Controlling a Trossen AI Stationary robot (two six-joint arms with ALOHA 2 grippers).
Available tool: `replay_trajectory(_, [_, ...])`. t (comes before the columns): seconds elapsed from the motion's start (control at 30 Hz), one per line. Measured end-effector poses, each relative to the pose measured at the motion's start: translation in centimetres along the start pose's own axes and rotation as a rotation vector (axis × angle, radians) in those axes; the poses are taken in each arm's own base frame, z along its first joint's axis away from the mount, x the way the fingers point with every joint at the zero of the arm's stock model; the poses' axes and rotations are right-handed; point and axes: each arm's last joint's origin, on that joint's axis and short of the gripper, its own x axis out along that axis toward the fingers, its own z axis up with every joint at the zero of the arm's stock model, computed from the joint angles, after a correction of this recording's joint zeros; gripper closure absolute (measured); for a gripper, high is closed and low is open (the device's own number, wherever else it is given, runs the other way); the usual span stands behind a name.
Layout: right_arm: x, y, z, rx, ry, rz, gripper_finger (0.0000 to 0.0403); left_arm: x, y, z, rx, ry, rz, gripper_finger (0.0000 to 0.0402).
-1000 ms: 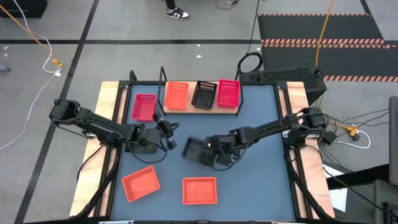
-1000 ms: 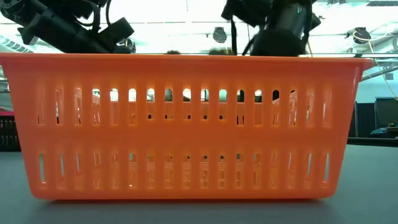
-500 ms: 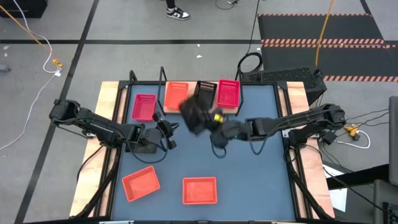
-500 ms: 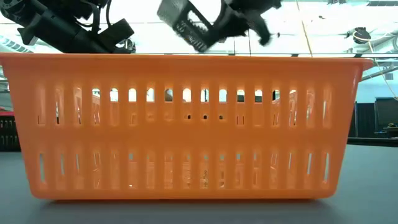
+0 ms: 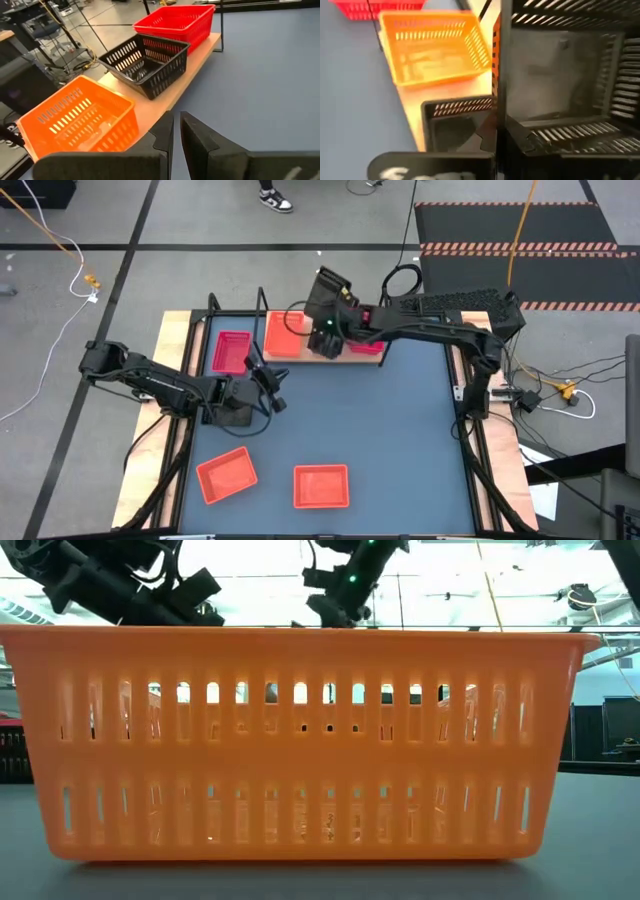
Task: Stack baskets on shelf by color
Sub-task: Stack the right black bin on top of the black bin on the shelf
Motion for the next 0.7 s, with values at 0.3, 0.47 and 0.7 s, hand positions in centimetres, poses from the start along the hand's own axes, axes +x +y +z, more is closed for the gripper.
replay_trajectory(0.3, [3.5, 1.2, -1.5, -0.021, 0.161, 0.066, 0.04, 0.1, 0.2, -0.6, 0.04, 0.055, 0.01, 0.0364])
replay_trajectory(0.47, [4.1, 1.5, -2.2, -0.024, 0.228, 0.071, 0.04, 0.1, 0.2, -0.7, 0.041, 0.062, 0.01, 0.0364])
replay_trajectory(0.7, [4.3, 1.7, -2.9, -0.034, 0.256, 0.073, 0.0396, 0.1, 0.2, -0.7, 0.03, 0.062, 0.008, 0.0364])
